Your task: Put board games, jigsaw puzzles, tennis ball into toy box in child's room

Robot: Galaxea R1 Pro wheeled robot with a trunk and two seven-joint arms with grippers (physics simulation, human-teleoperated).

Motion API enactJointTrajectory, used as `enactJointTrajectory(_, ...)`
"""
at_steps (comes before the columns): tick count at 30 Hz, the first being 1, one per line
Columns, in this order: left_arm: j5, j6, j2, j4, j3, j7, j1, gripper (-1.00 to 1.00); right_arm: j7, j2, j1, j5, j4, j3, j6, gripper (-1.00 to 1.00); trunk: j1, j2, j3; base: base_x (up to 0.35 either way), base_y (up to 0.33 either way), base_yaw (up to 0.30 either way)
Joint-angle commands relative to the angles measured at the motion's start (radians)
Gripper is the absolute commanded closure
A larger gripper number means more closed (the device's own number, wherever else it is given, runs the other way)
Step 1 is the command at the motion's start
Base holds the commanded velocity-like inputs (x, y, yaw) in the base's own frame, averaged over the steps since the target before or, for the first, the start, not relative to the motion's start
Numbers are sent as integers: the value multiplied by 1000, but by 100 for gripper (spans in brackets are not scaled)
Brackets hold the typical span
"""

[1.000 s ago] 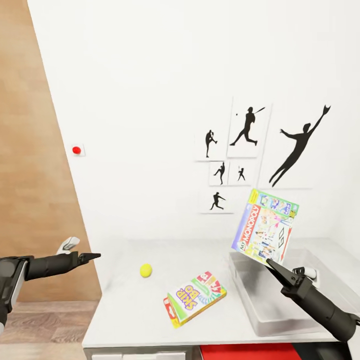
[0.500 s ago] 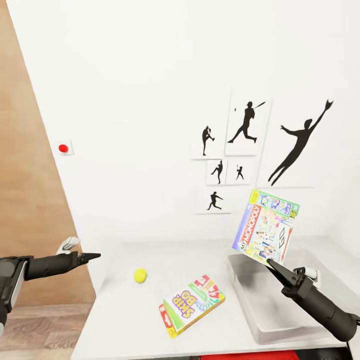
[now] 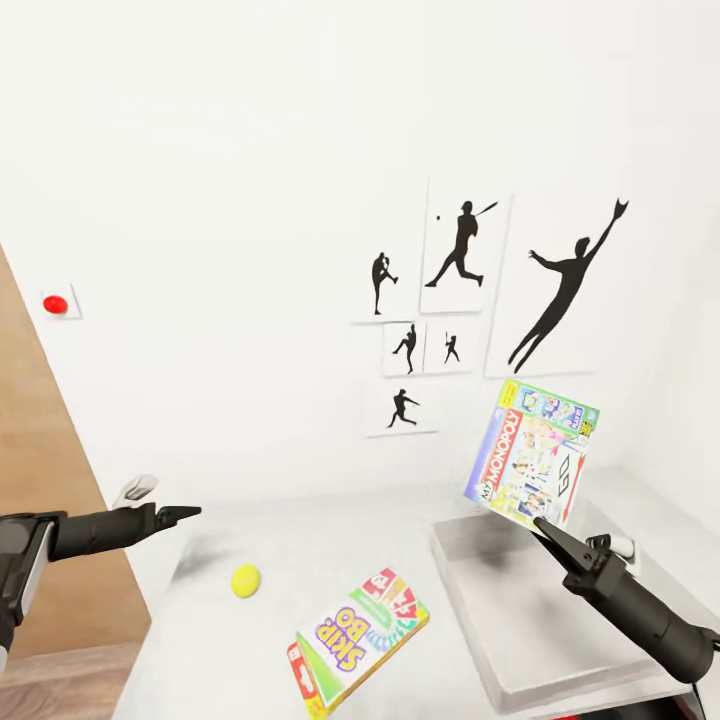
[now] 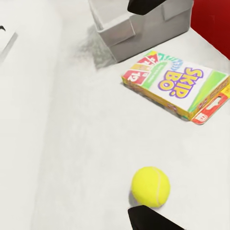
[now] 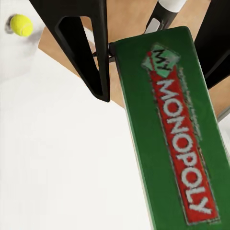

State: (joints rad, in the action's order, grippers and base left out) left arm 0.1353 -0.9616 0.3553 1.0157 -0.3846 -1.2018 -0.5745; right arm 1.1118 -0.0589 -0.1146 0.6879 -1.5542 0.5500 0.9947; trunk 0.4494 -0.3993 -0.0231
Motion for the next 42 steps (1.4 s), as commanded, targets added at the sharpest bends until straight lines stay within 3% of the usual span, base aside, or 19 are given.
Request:
enactJointTrajectory(1, 10, -8, -1, 1, -2, -10, -1, -100, 3, 0, 0, -1, 0, 1, 3, 100, 1, -1, 0, 69, 0, -9)
enactJointTrajectory(24, 10, -8, -2, 1, -1, -11, -1, -100, -11, 1, 0, -7, 0, 0, -1, 100, 1, -1, 0, 53, 10, -1)
enactJointTrajectory(31, 8, -8, 0, 1, -2, -11, -1, -100, -109, -3, -1, -3, 9, -3, 15, 100, 1, -1, 0, 0, 0, 0)
enactJointTrajectory(35, 6, -8, 1, 1, -3, -12, -1, -100, -174, -47, -19, -1, 35, -4, 51, 100, 1, -1, 0, 0, 0, 0)
enactJointTrajectory(37, 5, -8, 1, 1, -3, -12, -1, -100, -199, -98, -50, 0, 58, -14, 52, 100, 1, -1, 0, 0, 0, 0)
enactJointTrajectory(40, 5, -8, 1, 1, -3, -12, -1, -100, -217, -152, -75, 1, 117, -26, 52, 100, 1, -1, 0, 0, 0, 0)
enactJointTrajectory(42, 4, -8, 1, 1, -5, -12, -1, -100, -226, -210, -91, 2, 195, -32, 52, 100, 1, -1, 0, 0, 0, 0)
